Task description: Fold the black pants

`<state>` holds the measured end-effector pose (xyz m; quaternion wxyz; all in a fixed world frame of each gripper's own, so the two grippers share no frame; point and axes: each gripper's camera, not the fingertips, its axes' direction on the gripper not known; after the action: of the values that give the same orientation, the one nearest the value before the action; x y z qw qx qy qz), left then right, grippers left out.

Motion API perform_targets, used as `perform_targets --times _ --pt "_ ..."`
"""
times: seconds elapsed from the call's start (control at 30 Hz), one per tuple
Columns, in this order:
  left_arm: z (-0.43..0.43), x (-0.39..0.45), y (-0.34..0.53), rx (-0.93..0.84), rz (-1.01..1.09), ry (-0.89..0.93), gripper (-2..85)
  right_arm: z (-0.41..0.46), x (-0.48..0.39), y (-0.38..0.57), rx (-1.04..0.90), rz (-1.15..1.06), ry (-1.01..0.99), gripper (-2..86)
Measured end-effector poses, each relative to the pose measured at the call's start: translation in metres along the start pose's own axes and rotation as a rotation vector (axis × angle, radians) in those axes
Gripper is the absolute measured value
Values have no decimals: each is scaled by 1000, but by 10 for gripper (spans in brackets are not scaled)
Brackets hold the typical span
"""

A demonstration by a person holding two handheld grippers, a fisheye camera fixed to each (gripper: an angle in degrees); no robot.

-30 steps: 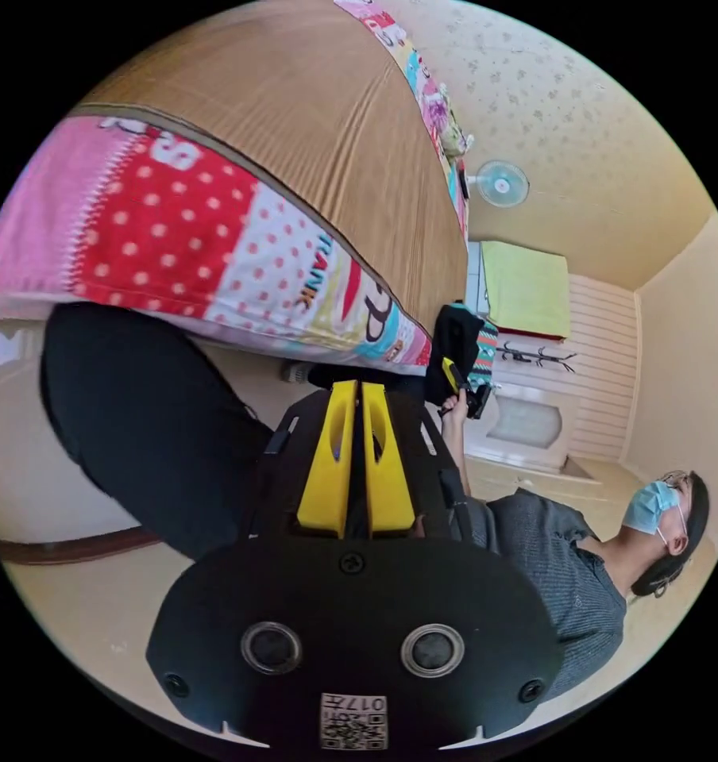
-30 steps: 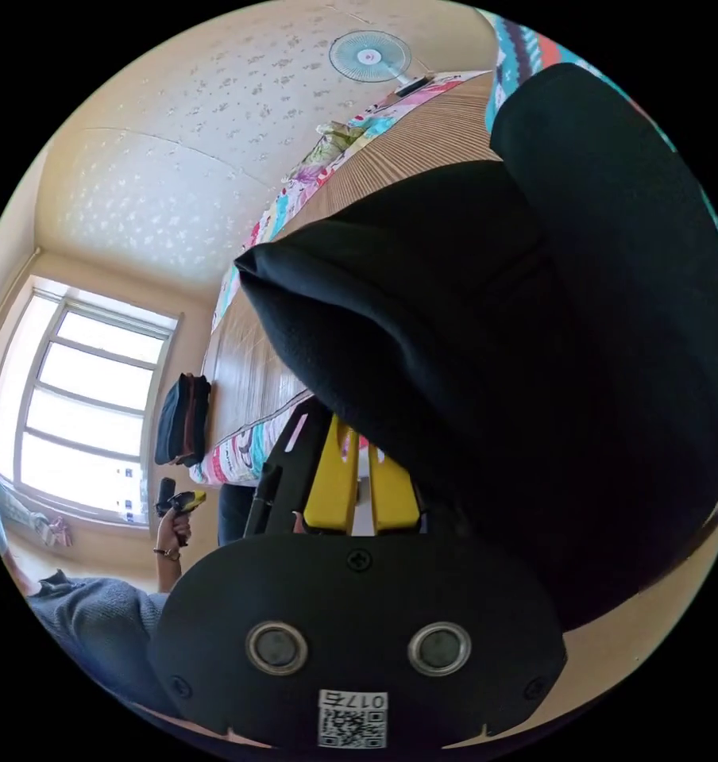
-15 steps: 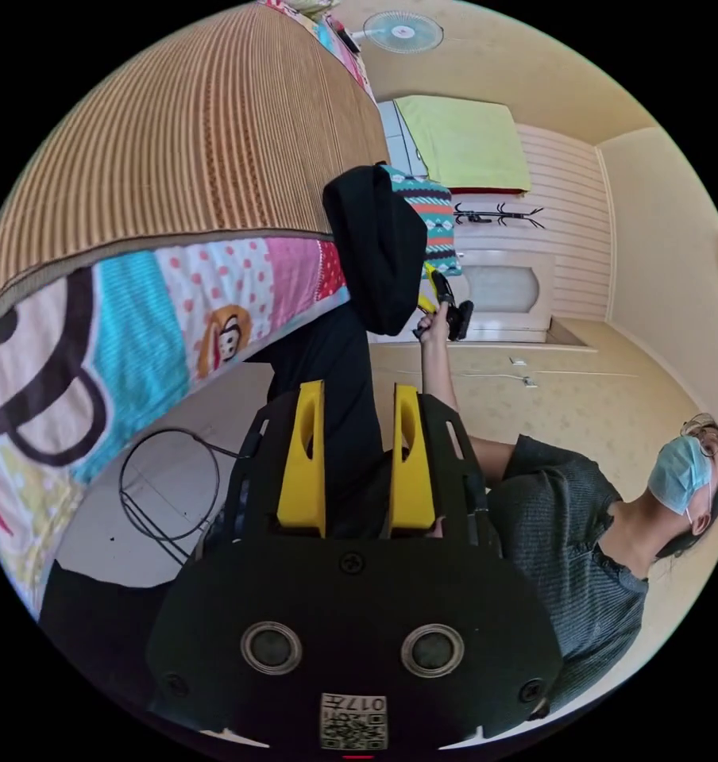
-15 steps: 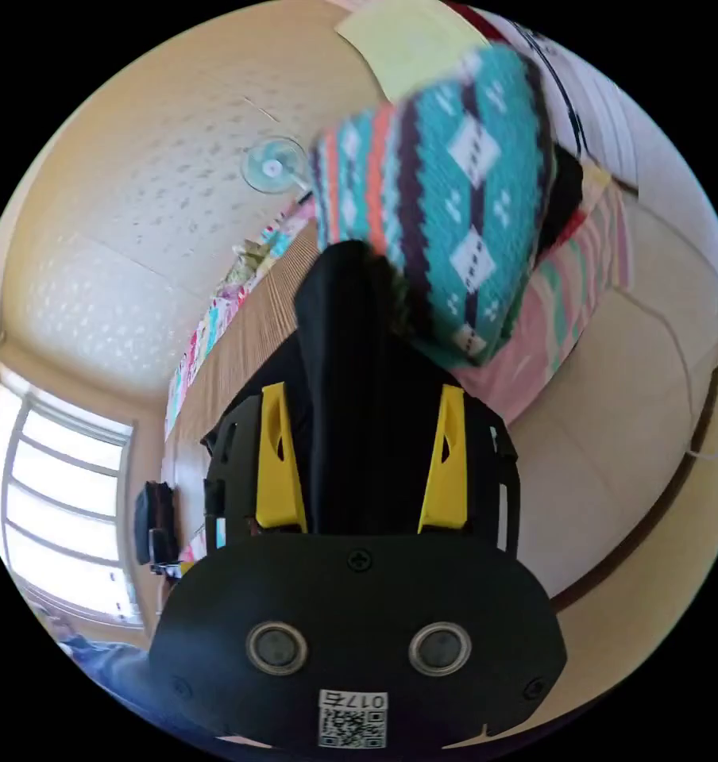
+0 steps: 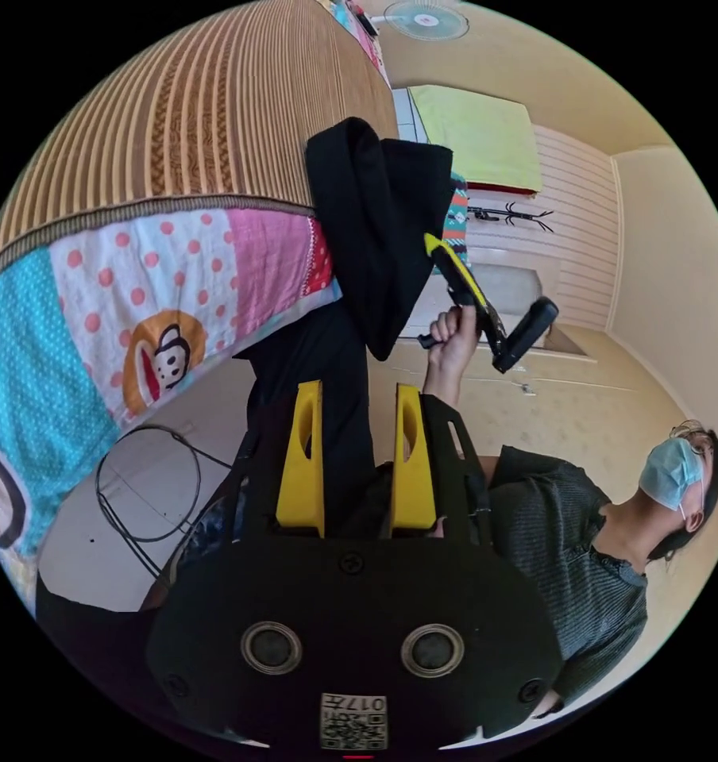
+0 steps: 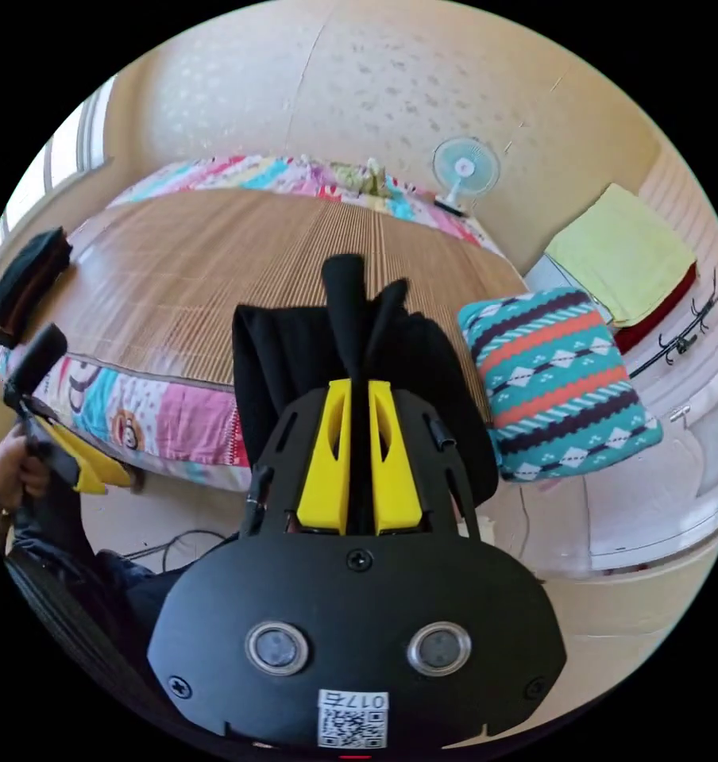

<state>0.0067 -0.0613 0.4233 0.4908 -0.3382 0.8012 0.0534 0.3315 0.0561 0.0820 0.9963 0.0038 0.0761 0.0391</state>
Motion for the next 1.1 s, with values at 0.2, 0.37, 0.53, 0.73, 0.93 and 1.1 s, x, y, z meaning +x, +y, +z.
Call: perform_targets --times 0.2,0.37,0.53,0.73,0.93,1.1 --pt "-46 -35 9 69 -22 13 130 -52 163 58 163 592 205 89" --pt "-58 -37 -1 48 60 -14 131 -44 272 88 249 797 179 214" --pt "-56 -21 -20 61 201 19 126 -1 294 22 26 579 80 133" --pt "-25 62 -115 14 479 59 113 -1 294 -52 -48 434 213 66" --pt "62 94 -285 -33 424 71 135 15 368 -36 34 694 204 63" --pt "137 38 -399 37 143 2 247 36 409 -12 66 850 272 55"
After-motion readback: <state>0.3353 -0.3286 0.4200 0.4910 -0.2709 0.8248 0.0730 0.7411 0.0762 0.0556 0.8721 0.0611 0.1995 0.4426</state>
